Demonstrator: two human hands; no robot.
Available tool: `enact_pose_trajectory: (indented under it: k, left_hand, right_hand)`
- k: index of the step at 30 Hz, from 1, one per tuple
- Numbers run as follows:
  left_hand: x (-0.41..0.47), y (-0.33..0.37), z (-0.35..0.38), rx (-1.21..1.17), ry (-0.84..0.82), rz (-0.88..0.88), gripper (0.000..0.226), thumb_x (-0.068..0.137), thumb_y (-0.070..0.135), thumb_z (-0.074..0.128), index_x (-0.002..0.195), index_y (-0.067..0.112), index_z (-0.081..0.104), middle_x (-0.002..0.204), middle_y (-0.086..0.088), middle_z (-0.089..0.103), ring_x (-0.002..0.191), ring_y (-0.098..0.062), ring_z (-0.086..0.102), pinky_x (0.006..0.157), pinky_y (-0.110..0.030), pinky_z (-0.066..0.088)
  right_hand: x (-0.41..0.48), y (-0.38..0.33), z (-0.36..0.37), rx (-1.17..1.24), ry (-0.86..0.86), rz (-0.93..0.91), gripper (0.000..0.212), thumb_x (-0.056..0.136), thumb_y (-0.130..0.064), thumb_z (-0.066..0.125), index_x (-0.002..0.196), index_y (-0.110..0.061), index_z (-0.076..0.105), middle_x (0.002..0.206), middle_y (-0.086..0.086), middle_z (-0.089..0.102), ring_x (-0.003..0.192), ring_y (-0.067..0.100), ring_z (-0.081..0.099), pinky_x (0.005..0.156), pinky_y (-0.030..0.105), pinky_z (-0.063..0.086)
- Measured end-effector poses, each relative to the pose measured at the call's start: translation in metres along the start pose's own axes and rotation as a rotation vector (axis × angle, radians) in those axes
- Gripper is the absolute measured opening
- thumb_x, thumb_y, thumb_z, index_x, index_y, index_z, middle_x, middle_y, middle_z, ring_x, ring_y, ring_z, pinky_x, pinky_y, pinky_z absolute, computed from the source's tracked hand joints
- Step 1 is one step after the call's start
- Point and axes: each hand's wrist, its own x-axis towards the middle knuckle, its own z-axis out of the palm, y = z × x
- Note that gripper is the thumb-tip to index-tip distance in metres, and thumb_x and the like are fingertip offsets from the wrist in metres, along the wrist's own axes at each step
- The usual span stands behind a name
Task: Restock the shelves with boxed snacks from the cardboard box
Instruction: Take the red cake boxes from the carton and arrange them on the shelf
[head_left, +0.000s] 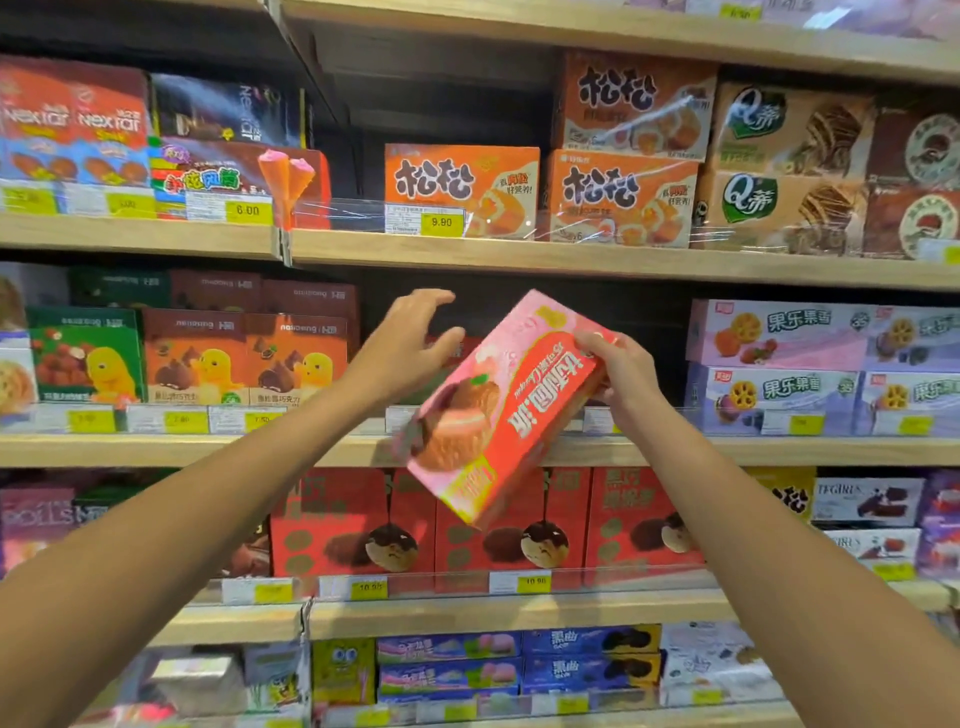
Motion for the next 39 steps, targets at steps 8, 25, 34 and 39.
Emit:
enact_pose_trajectory:
  k: [8,25,34,39]
  left_hand:
    - [0.036,0.034,0.005,-0.010,-0.483,-0.101,0.075,0.083,0.059,0.056,0.141,0.017,0.038,0.141,0.000,0.048,0.126,-0.019,0.050,0.104,-0.034,0.041]
    - [0.029,-0.013,0.039,-0.967,-0.175,-0.490,0.014,0.092,0.024,0.056,0.082,0.014,0.058,0.059,0.005,0.070,0.054,-0.008,0.067,0.069,-0.032,0.052]
    - [0.023,-0.035,0.056,-1.130,0.075,-0.641,0.058,0.090,0.049,0.053,0.126,0.004,0.049,0.109,-0.015,0.069,0.092,-0.030,0.070,0.073,-0.038,0.059]
    - [0.026,-0.021,0.076,-1.040,0.133,-0.586,0.049,0.092,0.042,0.055,0.124,0.011,0.033,0.122,-0.015,0.060,0.102,-0.028,0.066,0.083,-0.043,0.057]
  right_hand:
    - [-0.005,-0.013,0.024,-0.297,-0.399,-0.020,0.049,0.075,-0.030,0.073,0.118,-0.016,0.054,0.087,0.006,0.067,0.067,0.015,0.068,0.063,0.028,0.053]
    - [0.012,-0.009,0.013,-0.747,0.004,-0.398,0.046,0.084,-0.045,0.063,0.118,-0.014,0.060,0.112,0.002,0.065,0.103,0.016,0.060,0.087,0.033,0.049]
    - [0.025,-0.006,0.001,-0.463,0.137,-0.040,0.065,0.087,-0.029,0.062,0.140,-0.004,0.033,0.136,0.012,0.048,0.116,0.023,0.051,0.081,0.024,0.043]
    - [0.023,-0.002,-0.019,-0.453,0.060,-0.062,0.013,0.092,-0.012,0.054,0.079,-0.014,0.053,0.100,0.010,0.058,0.085,0.015,0.053,0.063,0.020,0.040]
